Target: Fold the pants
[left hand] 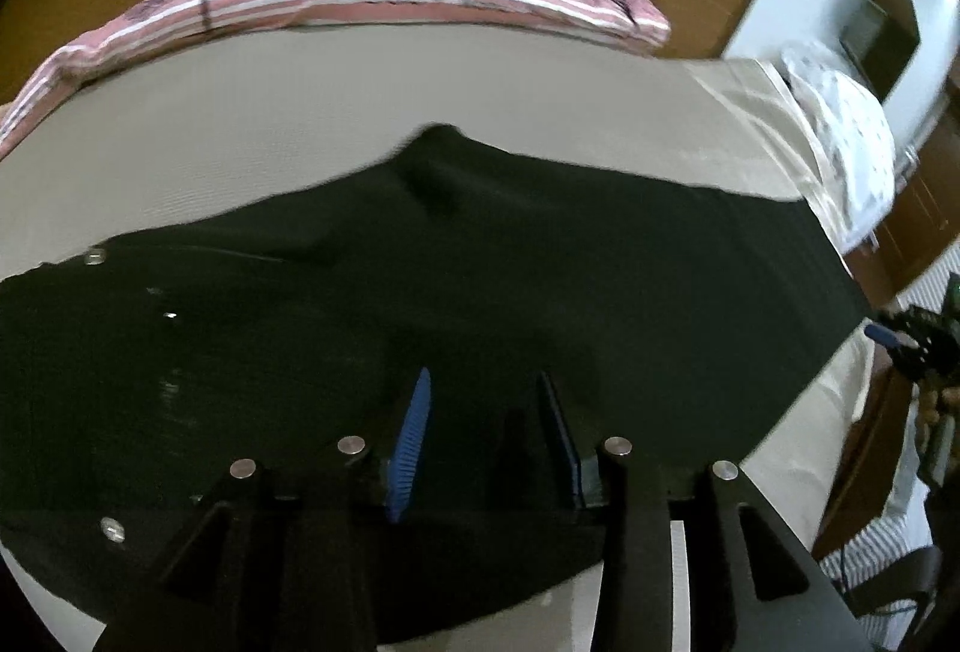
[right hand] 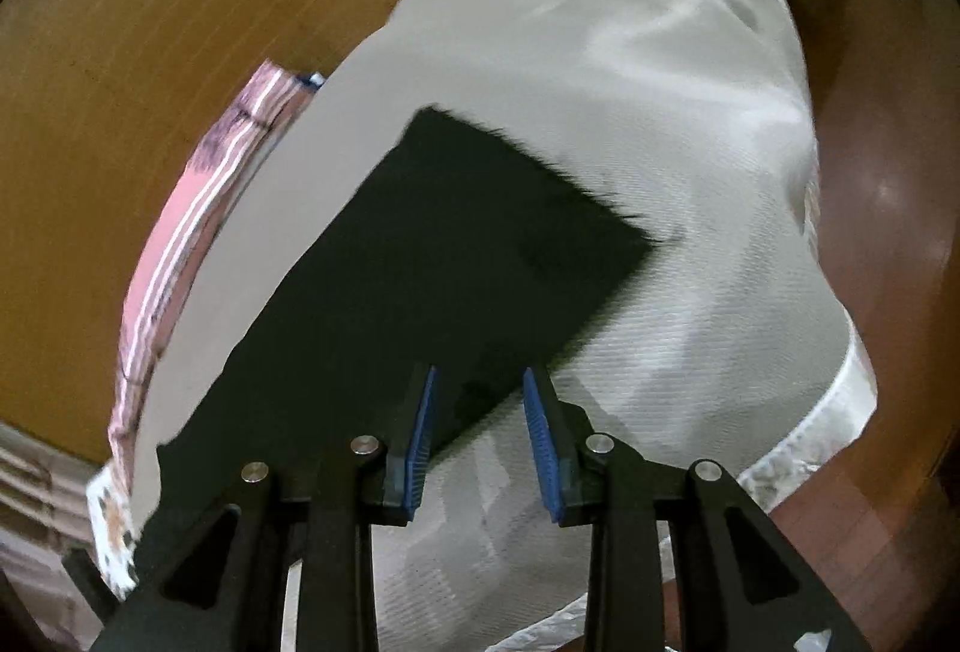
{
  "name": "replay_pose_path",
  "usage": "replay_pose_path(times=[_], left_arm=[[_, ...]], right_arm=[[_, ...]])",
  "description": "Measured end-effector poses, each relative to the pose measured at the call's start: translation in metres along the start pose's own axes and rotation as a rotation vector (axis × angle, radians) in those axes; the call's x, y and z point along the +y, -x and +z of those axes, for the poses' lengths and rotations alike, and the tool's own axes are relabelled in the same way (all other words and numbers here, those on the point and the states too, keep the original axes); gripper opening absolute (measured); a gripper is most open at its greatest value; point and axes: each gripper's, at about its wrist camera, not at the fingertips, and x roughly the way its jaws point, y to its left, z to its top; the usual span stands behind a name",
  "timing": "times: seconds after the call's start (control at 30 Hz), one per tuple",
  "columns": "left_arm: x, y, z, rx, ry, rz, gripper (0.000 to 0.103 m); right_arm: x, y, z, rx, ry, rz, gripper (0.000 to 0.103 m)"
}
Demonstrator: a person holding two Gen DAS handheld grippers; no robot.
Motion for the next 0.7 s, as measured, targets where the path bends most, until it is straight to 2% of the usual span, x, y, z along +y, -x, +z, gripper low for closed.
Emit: replay_pose_path(times=[0.2,0.4,0.53,0.7], left_arm=[[-0.022,-0.01,-0.003,0.041,-0.03,0.012,0.04],[-0.026,-0.021,-0.006,0.073,-0.03,0.035,0.04],[-0.029,-0.024,-0.008,0.063,-0.043,0.053,0.043],[-0.036,-0.027,-0.008,0.047,-0.077,0.07,0.049]], right_arm=[[-0.024,-0.014,0.01,-0.022,-0.086,0.046,0.028],[-0.037,-0.029,0.034,-0.075,-0.132,0.094,0.016],[-0.042,-0.038,0.047,-0.071,-0.175,0.13,0.011],[-0.034,-0.029,0.045,-0.07,-0.183,0.17,0.008]])
